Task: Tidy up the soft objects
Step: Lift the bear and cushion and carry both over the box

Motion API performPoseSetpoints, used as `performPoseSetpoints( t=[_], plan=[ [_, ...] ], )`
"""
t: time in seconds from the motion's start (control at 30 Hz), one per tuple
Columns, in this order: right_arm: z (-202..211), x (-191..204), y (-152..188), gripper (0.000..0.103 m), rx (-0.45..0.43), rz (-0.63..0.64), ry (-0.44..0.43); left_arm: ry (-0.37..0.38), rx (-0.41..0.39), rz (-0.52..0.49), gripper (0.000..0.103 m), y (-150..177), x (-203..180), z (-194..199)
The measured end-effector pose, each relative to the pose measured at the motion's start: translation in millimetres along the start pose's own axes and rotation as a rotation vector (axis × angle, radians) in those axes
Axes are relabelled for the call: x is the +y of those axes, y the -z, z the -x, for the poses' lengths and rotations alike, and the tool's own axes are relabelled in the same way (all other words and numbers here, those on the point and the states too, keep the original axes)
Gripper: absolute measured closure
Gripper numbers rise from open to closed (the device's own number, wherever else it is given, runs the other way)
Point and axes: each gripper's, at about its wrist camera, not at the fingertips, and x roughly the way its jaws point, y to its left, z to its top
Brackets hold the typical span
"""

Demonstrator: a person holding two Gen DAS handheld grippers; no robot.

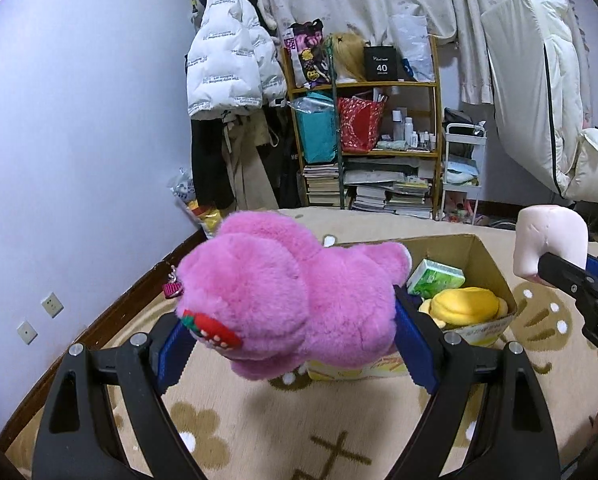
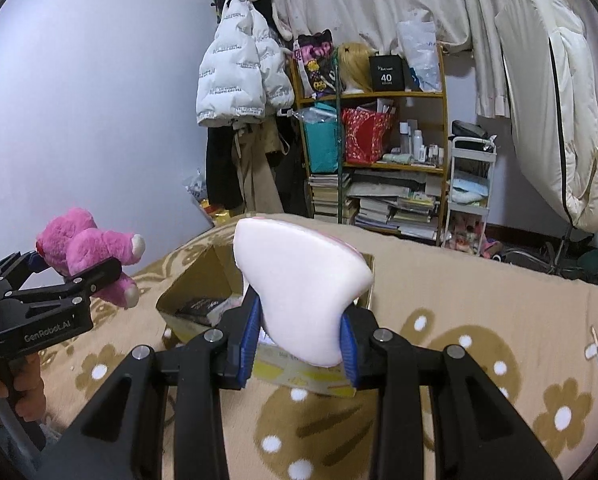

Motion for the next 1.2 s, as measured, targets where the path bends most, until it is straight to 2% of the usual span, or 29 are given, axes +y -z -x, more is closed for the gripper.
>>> performPoseSetpoints(
  t=[0.37,0.57,0.7,1.2],
  plan=[
    [-23.0,-3.3,-4.1,0.065,-0.018,0.002,0.005,-0.03,-0.006,-0.031,0.016,-8.1,-7.7,-18.6],
    [-32.5,-2.7,-2.7,0.064,-0.013,0.01,-0.002,-0.02,0.007,-0.021,0.016,-9.0,-8.0,-30.2],
    [-43.7,-1.0,-1.7,0.064,-0.006,0.015,-0.005,0.018,0.026,0.0,0.016,-13.1,-9.0,-39.4],
    [-80.6,-1.7,-4.7,0.059,0.029,0.036,-0.031,0.04,0.106,-0.056,0.016,-23.0,-25.7,-79.2]
  ],
)
